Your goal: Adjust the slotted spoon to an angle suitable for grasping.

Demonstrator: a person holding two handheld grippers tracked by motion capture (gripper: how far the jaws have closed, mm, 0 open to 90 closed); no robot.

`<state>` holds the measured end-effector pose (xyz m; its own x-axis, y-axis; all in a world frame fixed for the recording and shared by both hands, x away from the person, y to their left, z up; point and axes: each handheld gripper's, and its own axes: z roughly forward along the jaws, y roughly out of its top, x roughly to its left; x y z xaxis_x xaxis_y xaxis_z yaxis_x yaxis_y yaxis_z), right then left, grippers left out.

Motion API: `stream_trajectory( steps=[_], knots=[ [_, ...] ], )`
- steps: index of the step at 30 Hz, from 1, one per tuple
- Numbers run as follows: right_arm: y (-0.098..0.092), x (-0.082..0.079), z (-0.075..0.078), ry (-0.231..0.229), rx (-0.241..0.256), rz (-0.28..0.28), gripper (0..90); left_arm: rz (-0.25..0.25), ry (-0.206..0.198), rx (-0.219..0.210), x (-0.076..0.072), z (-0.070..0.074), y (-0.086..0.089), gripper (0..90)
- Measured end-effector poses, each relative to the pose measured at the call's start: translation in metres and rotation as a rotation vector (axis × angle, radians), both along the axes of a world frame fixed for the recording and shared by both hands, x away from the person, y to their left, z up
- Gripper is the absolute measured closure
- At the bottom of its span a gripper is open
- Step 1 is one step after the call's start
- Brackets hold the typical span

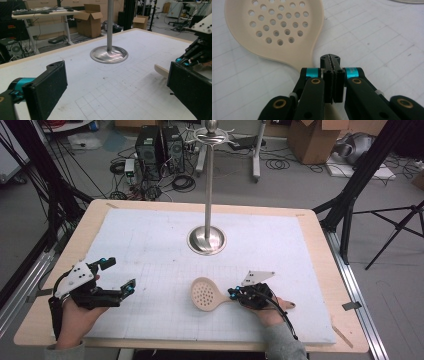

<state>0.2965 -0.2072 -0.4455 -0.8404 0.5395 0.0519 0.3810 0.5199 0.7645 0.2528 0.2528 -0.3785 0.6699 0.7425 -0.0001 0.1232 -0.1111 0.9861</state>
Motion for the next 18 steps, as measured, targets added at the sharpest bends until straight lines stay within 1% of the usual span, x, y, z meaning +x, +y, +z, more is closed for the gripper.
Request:
stream_trajectory(
  steps=[1, 4, 8, 11, 12, 14, 16, 18],
  knots=[
    [-0.002, -0.005, 0.0, 0.002, 0.001, 0.008, 90.0, 0.0, -0.002, -0.001, 0.0, 0.0, 0.0, 3.3],
    [-0.004, -0.01, 0.0, 0.002, 0.003, 0.014, 90.0, 0.0, -0.001, -0.001, 0.0, 0.0, 0.0, 3.3],
    [-0.004, -0.013, 0.001, -0.027, -0.005, 0.019, 90.0, -0.006, 0.0, 0.001, 0.001, 0.0, -0.002, 3.3],
    [-0.009, -0.013, 0.006, -0.037, 0.034, 0.007, 90.0, -0.007, -0.002, -0.002, 0.001, 0.0, -0.002, 3.3],
    [-0.015, -0.015, 0.011, -0.047, 0.05, -0.003, 90.0, -0.007, 0.0, -0.002, 0.001, 0.0, -0.002, 3.3],
    [-0.019, -0.016, 0.013, -0.052, 0.05, -0.007, 90.0, -0.006, 0.003, -0.002, 0.002, -0.001, -0.002, 3.3],
    [-0.027, -0.02, 0.017, -0.062, 0.056, -0.023, 90.0, -0.005, 0.005, -0.003, 0.002, -0.002, -0.002, 3.3],
    [-0.038, -0.024, 0.021, -0.069, 0.073, -0.043, 90.0, -0.004, 0.005, -0.001, 0.002, -0.002, -0.001, 3.3]
  ],
)
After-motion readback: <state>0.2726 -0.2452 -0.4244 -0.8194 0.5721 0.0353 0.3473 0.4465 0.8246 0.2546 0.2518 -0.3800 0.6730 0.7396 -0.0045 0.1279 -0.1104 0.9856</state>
